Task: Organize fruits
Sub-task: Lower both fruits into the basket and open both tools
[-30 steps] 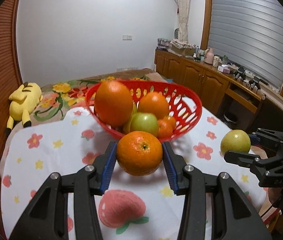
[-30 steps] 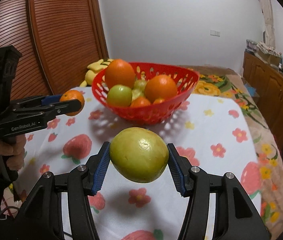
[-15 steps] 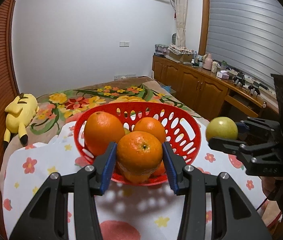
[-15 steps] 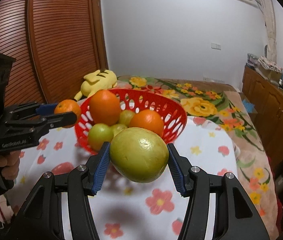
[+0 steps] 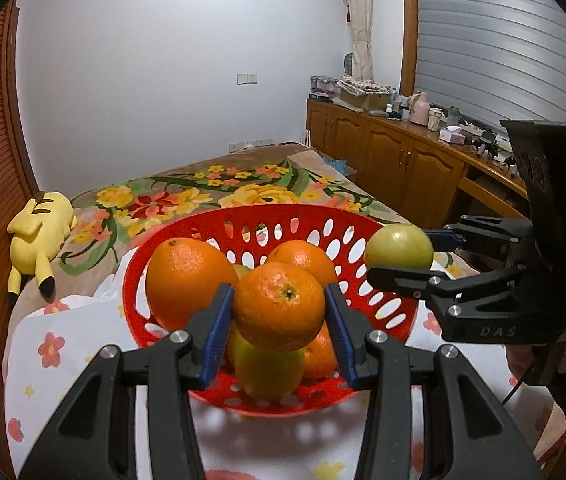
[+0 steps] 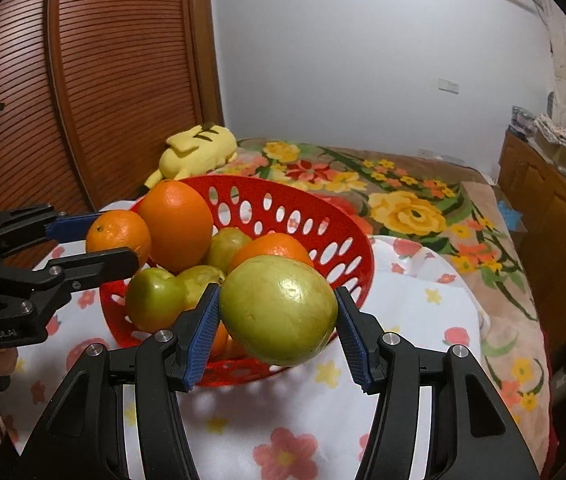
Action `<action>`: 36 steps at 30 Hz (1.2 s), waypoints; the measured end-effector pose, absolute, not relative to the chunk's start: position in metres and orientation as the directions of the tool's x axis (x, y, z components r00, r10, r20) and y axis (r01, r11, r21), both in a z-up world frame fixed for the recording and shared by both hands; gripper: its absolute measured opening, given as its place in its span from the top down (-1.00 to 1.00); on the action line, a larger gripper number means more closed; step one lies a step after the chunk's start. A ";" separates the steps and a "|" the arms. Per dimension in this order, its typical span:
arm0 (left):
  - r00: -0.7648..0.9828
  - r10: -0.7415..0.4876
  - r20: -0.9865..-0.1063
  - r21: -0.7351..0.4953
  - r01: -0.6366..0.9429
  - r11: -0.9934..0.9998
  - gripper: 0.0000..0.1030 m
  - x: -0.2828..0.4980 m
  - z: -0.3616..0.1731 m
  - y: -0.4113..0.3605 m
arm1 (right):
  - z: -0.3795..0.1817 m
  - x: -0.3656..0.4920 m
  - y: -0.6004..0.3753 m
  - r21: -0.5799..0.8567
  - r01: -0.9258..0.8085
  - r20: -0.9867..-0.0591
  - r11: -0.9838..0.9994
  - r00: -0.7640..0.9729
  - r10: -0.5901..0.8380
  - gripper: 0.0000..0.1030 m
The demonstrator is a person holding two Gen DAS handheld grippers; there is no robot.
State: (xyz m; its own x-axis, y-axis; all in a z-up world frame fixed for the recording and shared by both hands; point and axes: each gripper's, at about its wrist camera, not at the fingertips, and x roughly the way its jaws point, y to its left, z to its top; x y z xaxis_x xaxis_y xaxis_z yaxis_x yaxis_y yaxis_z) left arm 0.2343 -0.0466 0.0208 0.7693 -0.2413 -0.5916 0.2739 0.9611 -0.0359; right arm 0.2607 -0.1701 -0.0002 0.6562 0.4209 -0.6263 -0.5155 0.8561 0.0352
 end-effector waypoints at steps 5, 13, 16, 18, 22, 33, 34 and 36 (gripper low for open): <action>0.764 -0.236 -0.600 -0.033 0.272 0.962 0.14 0.248 0.018 -0.050 | 0.004 0.262 -0.174 0.054 -0.524 -0.605 0.850 0.660 0.445 -0.11; 0.756 -0.232 -0.612 -0.030 0.271 0.962 0.14 0.273 0.015 -0.055 | 0.015 0.262 -0.189 0.072 -0.513 -0.580 0.855 0.676 0.455 -0.13; 0.757 -0.221 -0.615 -0.021 0.264 0.964 0.14 0.286 0.017 -0.056 | 0.017 0.261 -0.195 0.081 -0.507 -0.575 0.858 0.680 0.456 -0.14; 0.756 -0.214 -0.618 -0.019 0.258 0.966 0.13 0.293 0.018 -0.057 | 0.016 0.260 -0.198 0.083 -0.506 -0.576 0.859 0.679 0.456 -0.15; 0.757 -0.203 -0.621 -0.012 0.250 0.968 0.13 0.304 0.022 -0.059 | 0.012 0.258 -0.198 0.086 -0.509 -0.584 0.856 0.671 0.457 -0.15; 0.755 -0.167 -0.634 0.019 0.231 0.973 0.11 0.325 0.023 -0.066 | 0.010 0.255 -0.197 0.091 -0.517 -0.587 0.851 0.663 0.465 -0.15; 0.751 -0.158 -0.641 0.029 0.230 0.973 0.09 0.326 0.022 -0.067 | 0.010 0.254 -0.197 0.090 -0.518 -0.589 0.851 0.662 0.465 -0.15; 0.759 -0.157 -0.632 0.031 0.228 0.973 0.01 0.324 0.023 -0.067 | 0.008 0.252 -0.196 0.089 -0.517 -0.590 0.851 0.661 0.463 -0.15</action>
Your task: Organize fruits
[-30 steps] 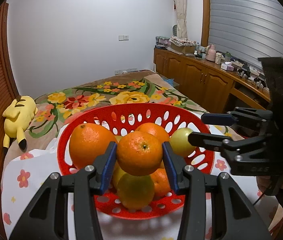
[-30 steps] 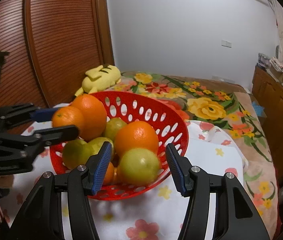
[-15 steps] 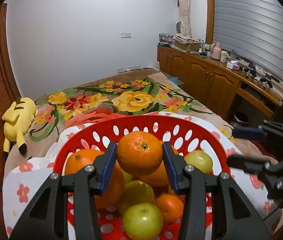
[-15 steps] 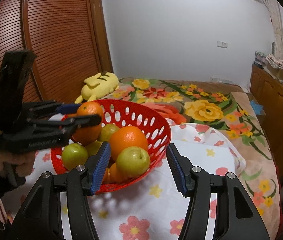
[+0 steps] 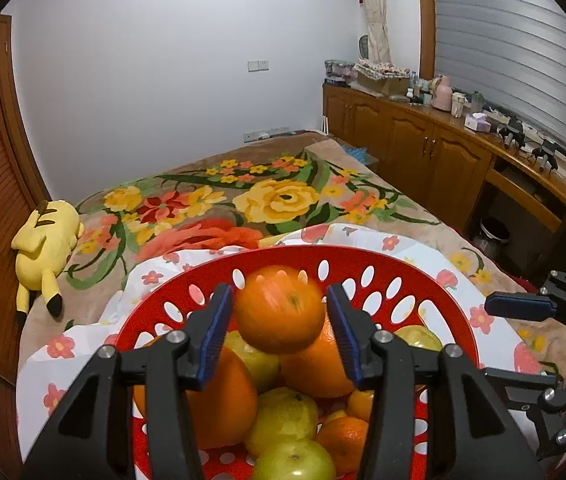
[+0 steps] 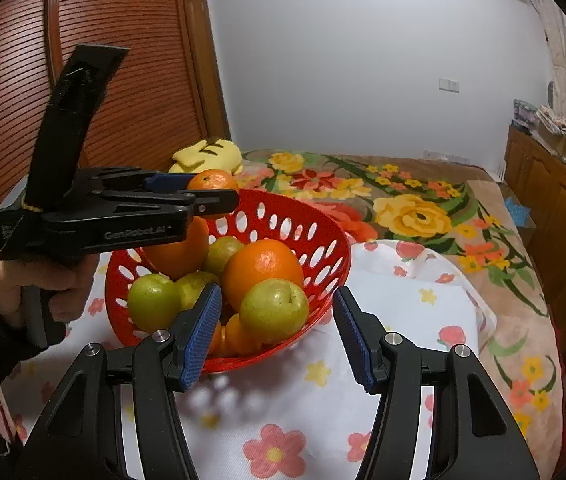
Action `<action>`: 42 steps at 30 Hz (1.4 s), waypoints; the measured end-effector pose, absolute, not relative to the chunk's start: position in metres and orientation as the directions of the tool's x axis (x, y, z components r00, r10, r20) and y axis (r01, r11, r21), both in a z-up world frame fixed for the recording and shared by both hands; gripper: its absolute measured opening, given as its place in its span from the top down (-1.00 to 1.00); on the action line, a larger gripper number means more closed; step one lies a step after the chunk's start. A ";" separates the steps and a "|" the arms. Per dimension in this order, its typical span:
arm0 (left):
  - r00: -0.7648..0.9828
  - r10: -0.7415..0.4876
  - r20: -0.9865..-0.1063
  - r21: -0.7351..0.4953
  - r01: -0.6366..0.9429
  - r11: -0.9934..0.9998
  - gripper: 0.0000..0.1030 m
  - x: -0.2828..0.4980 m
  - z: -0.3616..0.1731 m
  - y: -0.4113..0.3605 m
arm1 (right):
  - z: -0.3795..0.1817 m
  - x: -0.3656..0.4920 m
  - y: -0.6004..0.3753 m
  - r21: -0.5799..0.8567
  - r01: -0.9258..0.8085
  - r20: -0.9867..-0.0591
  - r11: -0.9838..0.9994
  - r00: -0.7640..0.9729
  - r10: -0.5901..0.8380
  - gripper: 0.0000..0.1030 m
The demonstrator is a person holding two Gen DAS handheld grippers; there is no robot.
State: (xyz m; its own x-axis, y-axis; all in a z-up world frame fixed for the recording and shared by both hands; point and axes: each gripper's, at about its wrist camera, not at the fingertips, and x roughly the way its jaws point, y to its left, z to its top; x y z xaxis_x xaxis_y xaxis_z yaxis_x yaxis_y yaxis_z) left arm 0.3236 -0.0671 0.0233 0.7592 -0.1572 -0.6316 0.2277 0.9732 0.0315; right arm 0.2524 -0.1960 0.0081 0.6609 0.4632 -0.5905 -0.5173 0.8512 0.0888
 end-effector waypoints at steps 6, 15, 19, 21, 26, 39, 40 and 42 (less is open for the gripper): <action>0.769 -0.155 -0.620 0.025 0.217 0.976 -0.03 0.314 0.027 -0.060 | 0.007 0.249 -0.195 0.093 -0.510 -0.595 0.855 0.660 0.458 -0.15; 0.780 -0.166 -0.603 0.000 0.208 0.978 -0.08 0.275 0.027 -0.044 | 0.008 0.234 -0.188 0.109 -0.485 -0.582 0.868 0.676 0.452 -0.16; 0.787 -0.158 -0.596 0.004 0.199 0.980 -0.09 0.255 0.026 -0.036 | 0.006 0.224 -0.184 0.101 -0.465 -0.576 0.880 0.694 0.432 -0.16; 0.790 -0.152 -0.594 0.005 0.193 0.981 -0.09 0.247 0.025 -0.032 | 0.005 0.219 -0.183 0.096 -0.457 -0.575 0.884 0.700 0.424 -0.16; 0.798 -0.144 -0.586 -0.006 0.174 0.985 -0.15 0.220 0.022 -0.022 | 0.007 0.202 -0.181 0.083 -0.435 -0.562 0.897 0.723 0.403 -0.19; 0.828 -0.122 -0.547 -0.022 0.131 0.991 -0.90 0.166 0.027 -0.005 | 0.014 0.174 -0.171 0.071 -0.392 -0.506 0.917 0.778 0.371 -0.52; 0.830 -0.117 -0.545 -0.018 0.128 0.992 -0.91 0.163 0.027 -0.004 | 0.015 0.172 -0.170 0.070 -0.391 -0.501 0.918 0.782 0.371 -0.55; 0.841 -0.102 -0.531 -0.006 0.117 0.993 -0.91 0.156 0.029 -0.003 | 0.018 0.169 -0.169 0.062 -0.379 -0.487 0.923 0.796 0.360 -0.67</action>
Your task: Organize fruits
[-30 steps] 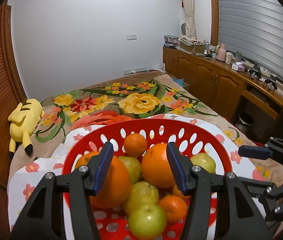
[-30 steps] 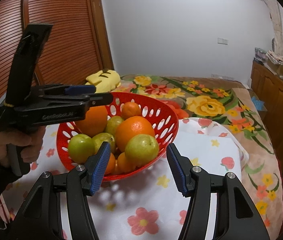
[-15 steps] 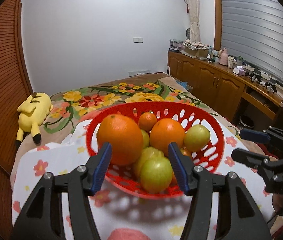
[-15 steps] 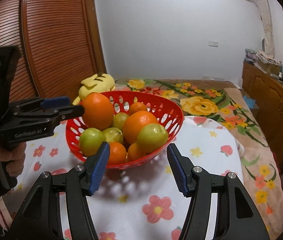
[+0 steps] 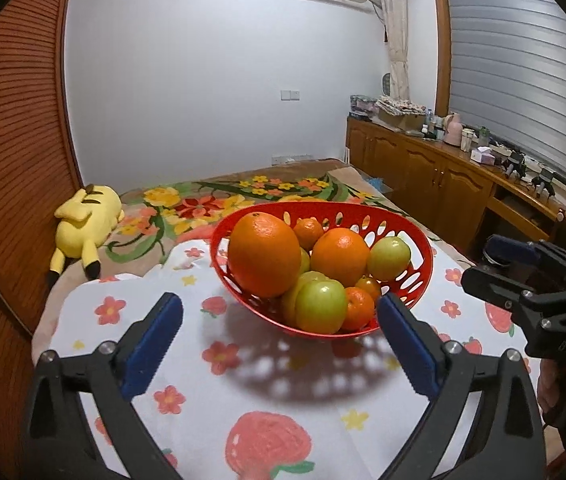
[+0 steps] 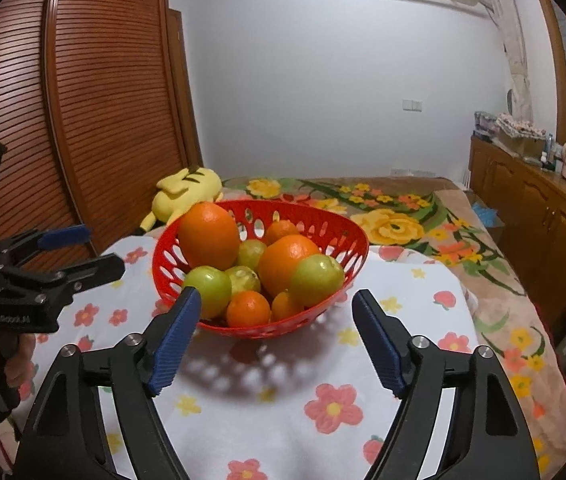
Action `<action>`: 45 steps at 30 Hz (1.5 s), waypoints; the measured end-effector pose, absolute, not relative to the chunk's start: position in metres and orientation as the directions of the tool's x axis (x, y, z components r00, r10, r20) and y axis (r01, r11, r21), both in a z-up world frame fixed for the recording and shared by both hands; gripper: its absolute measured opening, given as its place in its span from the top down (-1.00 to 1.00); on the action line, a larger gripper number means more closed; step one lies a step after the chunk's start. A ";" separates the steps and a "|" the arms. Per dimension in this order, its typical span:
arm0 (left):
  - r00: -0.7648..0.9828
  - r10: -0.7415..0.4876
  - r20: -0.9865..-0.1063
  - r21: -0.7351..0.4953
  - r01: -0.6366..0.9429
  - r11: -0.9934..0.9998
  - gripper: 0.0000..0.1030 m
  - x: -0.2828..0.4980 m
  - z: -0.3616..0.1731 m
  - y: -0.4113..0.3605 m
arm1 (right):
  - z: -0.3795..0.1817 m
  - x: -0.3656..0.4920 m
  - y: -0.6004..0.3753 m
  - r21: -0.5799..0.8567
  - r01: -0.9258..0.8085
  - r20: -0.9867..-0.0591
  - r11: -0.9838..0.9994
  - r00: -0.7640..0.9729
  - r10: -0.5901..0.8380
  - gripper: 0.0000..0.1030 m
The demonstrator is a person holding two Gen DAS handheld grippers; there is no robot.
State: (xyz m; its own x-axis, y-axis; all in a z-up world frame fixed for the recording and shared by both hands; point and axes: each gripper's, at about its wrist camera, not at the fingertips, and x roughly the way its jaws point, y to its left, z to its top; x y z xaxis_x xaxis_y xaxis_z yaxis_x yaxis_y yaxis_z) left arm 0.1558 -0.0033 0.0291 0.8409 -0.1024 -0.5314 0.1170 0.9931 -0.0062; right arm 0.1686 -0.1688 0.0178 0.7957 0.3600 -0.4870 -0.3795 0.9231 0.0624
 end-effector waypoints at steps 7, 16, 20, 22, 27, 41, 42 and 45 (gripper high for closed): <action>0.864 -0.103 -0.493 -0.030 0.101 0.994 -0.92 0.134 0.036 0.004 | 0.021 0.160 -0.165 0.062 -0.359 -0.466 0.931 0.815 0.345 -0.77; 0.874 -0.100 -0.475 -0.052 0.085 0.995 -0.92 0.102 0.042 0.008 | 0.027 0.139 -0.162 0.062 -0.351 -0.445 0.934 0.828 0.341 -0.78; 0.878 -0.093 -0.469 -0.050 0.079 0.996 -0.92 0.089 0.046 0.012 | 0.032 0.127 -0.159 0.058 -0.357 -0.437 0.932 0.831 0.345 -0.78; 0.881 -0.087 -0.465 -0.047 0.074 0.996 -0.92 0.084 0.048 0.013 | 0.035 0.121 -0.157 0.061 -0.356 -0.432 0.932 0.833 0.346 -0.78; 0.887 -0.077 -0.455 -0.044 0.064 0.997 -0.92 0.066 0.051 0.016 | 0.039 0.104 -0.154 0.051 -0.355 -0.413 0.934 0.844 0.343 -0.78; 0.904 -0.047 -0.424 -0.032 0.036 0.999 -0.92 0.036 0.048 0.018 | 0.036 0.076 -0.163 0.047 -0.323 -0.389 0.945 0.866 0.315 -0.78; 0.905 -0.046 -0.424 -0.032 0.036 0.999 -0.92 0.035 0.048 0.017 | 0.036 0.075 -0.163 0.048 -0.322 -0.390 0.946 0.866 0.314 -0.78; 0.905 -0.042 -0.424 -0.027 0.034 0.999 -0.92 0.033 0.045 0.016 | 0.032 0.071 -0.163 0.047 -0.318 -0.393 0.947 0.865 0.310 -0.78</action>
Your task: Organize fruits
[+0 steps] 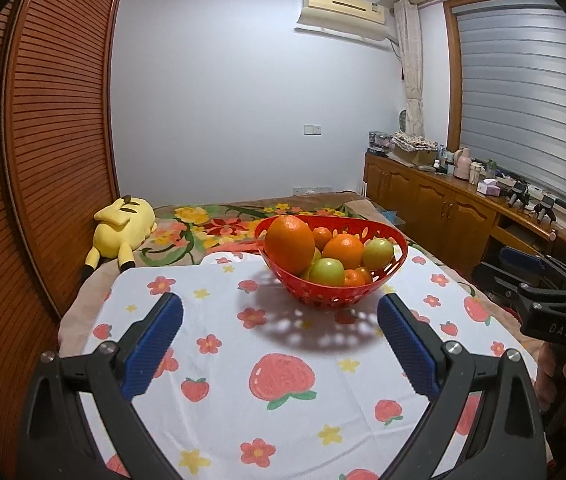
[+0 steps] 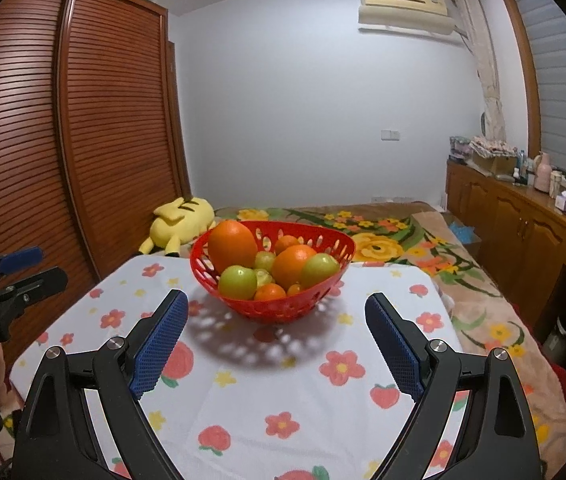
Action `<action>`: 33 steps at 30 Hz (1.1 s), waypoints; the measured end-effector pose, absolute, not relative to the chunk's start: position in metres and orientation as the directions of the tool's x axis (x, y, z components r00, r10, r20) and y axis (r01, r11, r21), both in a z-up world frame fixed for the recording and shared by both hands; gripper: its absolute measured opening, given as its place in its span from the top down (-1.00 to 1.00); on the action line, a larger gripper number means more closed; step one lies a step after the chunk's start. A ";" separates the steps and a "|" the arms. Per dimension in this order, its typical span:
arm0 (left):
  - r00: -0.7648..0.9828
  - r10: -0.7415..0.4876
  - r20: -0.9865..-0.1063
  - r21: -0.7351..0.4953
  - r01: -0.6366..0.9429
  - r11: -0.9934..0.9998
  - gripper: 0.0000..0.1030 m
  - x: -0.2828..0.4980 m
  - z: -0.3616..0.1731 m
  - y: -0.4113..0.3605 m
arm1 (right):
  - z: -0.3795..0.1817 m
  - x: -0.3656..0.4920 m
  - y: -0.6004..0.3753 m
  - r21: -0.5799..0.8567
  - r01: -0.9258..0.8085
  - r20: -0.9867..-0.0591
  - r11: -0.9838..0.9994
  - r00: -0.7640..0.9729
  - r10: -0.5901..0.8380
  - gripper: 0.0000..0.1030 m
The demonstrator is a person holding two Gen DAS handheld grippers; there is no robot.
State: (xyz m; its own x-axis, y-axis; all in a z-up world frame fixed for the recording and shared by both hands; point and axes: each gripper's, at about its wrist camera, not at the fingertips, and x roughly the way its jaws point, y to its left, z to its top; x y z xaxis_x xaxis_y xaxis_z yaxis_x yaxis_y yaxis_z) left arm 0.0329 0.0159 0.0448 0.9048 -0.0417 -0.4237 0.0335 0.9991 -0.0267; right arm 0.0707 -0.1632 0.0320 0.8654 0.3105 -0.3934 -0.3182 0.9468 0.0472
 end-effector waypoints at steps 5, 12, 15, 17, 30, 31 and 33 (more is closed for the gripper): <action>0.903 -0.037 -0.428 -0.027 0.029 0.999 -0.92 0.031 0.040 0.017 | 0.029 0.070 -0.162 0.044 -0.316 -0.399 0.948 0.864 0.306 -0.78; 0.902 -0.027 -0.431 -0.029 0.016 0.999 -0.92 0.031 0.038 0.018 | 0.029 0.068 -0.166 0.053 -0.307 -0.388 0.950 0.871 0.303 -0.79; 0.901 -0.027 -0.432 -0.031 0.016 0.999 -0.92 0.030 0.038 0.018 | 0.030 0.067 -0.166 0.054 -0.302 -0.385 0.952 0.873 0.299 -0.78; 0.902 -0.024 -0.430 -0.027 0.014 1.000 -0.92 0.030 0.038 0.018 | 0.030 0.066 -0.167 0.053 -0.298 -0.382 0.953 0.876 0.295 -0.78; 0.906 -0.015 -0.422 -0.025 0.004 1.000 -0.92 0.024 0.039 0.017 | 0.033 0.064 -0.166 0.047 -0.304 -0.376 0.952 0.877 0.299 -0.79; 0.906 -0.014 -0.422 -0.025 0.004 1.000 -0.92 0.024 0.040 0.017 | 0.033 0.064 -0.166 0.047 -0.303 -0.376 0.952 0.877 0.298 -0.78; 0.907 -0.013 -0.421 -0.026 0.002 1.000 -0.92 0.024 0.040 0.017 | 0.034 0.064 -0.165 0.045 -0.304 -0.375 0.951 0.878 0.299 -0.78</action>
State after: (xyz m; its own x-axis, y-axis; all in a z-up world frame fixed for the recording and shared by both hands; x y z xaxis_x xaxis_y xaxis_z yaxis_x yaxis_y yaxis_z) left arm 0.0236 0.0167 0.0400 0.9070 -0.0126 -0.4209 0.0016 0.9997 -0.0264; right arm 0.0641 -0.1653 0.0339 0.8775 0.2987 -0.3751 -0.3045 0.9514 0.0455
